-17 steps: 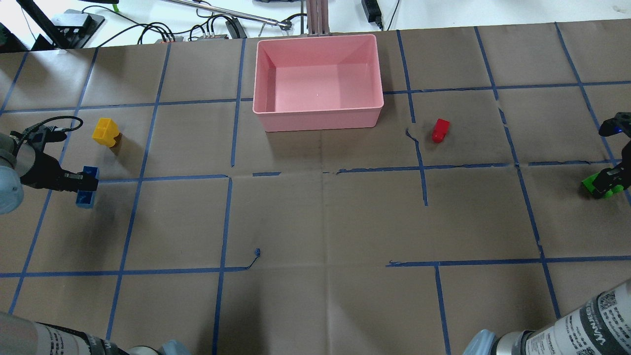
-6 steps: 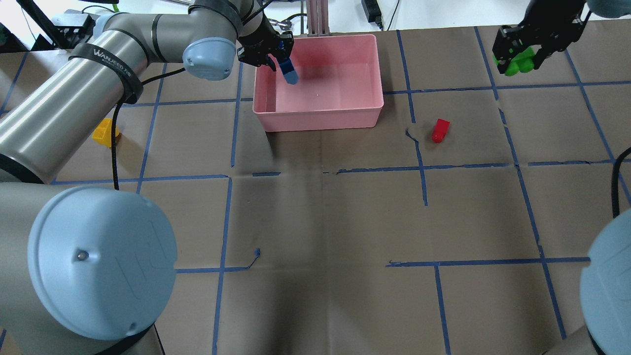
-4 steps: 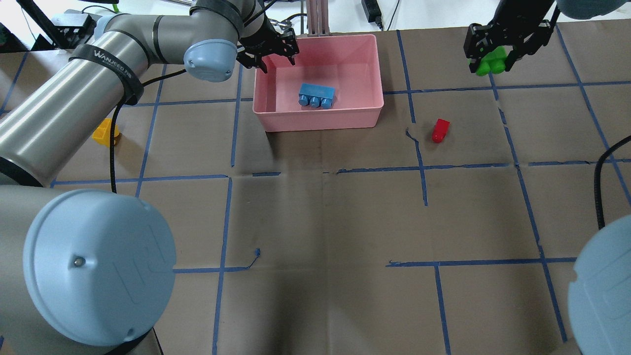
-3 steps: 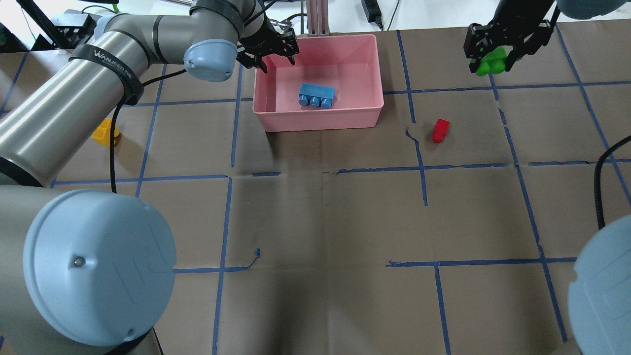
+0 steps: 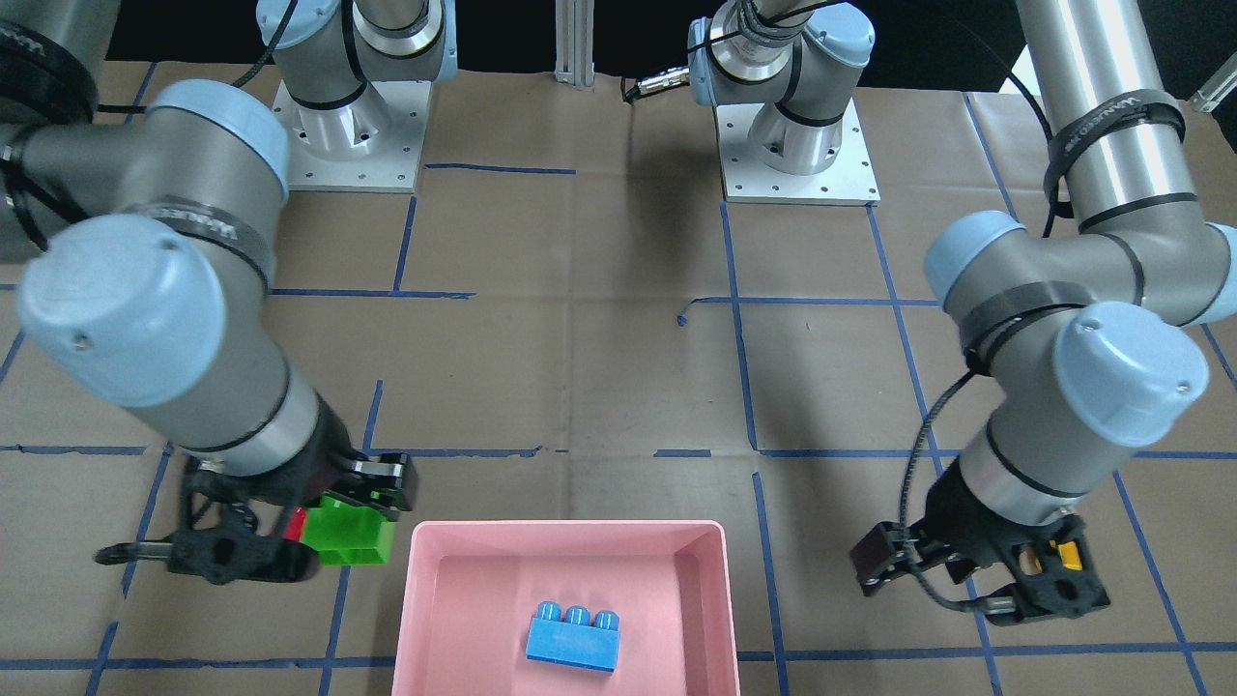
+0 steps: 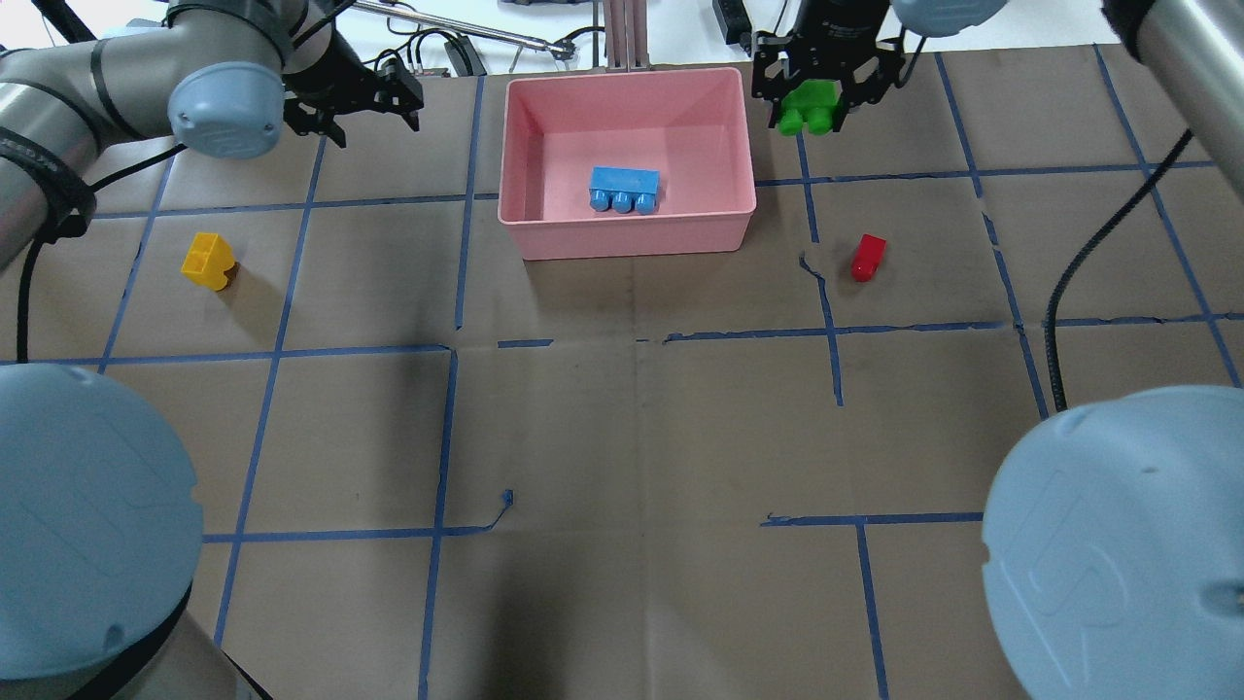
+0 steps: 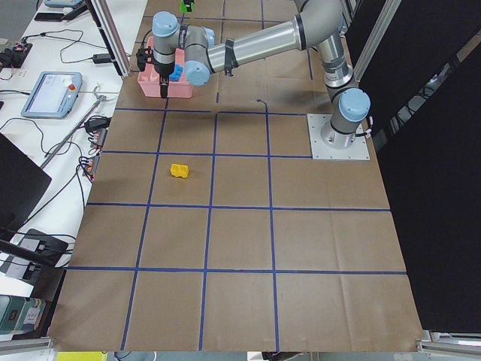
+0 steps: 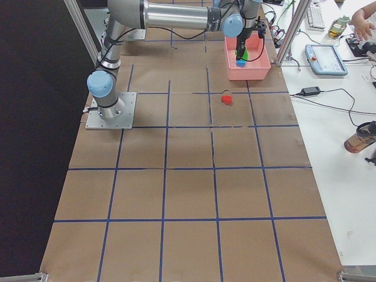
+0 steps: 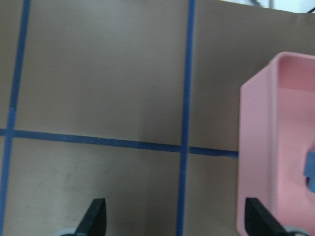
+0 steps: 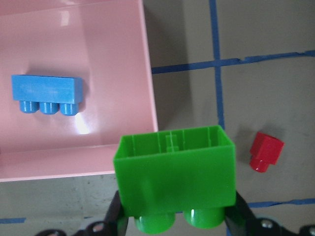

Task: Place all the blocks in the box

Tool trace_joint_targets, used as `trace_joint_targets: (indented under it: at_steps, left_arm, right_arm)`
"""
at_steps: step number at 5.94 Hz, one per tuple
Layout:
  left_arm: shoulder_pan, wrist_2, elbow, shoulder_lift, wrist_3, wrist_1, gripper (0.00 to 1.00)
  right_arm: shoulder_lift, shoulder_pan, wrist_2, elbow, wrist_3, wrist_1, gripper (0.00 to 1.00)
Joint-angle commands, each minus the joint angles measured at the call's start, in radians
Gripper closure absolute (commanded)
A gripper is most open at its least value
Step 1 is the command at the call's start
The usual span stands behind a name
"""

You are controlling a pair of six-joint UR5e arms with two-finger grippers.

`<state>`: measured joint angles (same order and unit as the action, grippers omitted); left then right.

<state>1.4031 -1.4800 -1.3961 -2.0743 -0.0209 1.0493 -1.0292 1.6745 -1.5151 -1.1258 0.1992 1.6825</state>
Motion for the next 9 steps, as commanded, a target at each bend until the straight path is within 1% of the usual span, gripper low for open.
trace_joint_targets:
  at_steps: [1, 2, 3, 4, 5, 6, 7, 8, 9]
  left_arm:
    - [-0.142, -0.031, -0.053, 0.022, -0.292, 0.025, 0.01]
    - [-0.189, -0.08, -0.054, 0.016, -0.468, 0.025, 0.01]
    - [-0.234, -0.097, -0.055, -0.01, -0.516, 0.021, 0.02]
    - [-0.283, -0.095, -0.055, -0.027, -0.688, 0.009, 0.01]
    - [-0.318, -0.094, -0.055, -0.064, -0.821, -0.004, 0.01]
    - [-0.326, -0.082, -0.057, -0.1, -0.882, -0.058, 0.01]
    - [-0.323, -0.085, -0.055, -0.127, -0.87, -0.064, 0.01]
    - [-0.323, -0.085, -0.055, -0.144, -0.86, -0.064, 0.01]
    - [-0.323, -0.085, -0.054, -0.165, -0.861, -0.064, 0.11]
  right_arm:
    - [0.139, 0.102, 0.001, 0.057, 0.118, 0.07, 0.74]
    - [0.208, 0.134, 0.001, 0.058, 0.167, 0.154, 0.73]
    - [0.225, 0.143, 0.001, 0.058, 0.17, 0.181, 0.36]
    - [0.222, 0.143, 0.001, 0.06, 0.169, 0.183, 0.01]
    - [0.213, 0.136, 0.0, 0.064, 0.155, 0.177, 0.01]
    - [0.204, 0.125, -0.004, 0.087, 0.148, 0.16, 0.0]
    - [0.167, 0.107, -0.008, 0.098, 0.117, 0.098, 0.0]
    - [0.102, 0.064, -0.007, 0.092, 0.05, 0.006, 0.0]
    - [0.04, 0.01, -0.011, 0.075, -0.049, -0.066, 0.01]
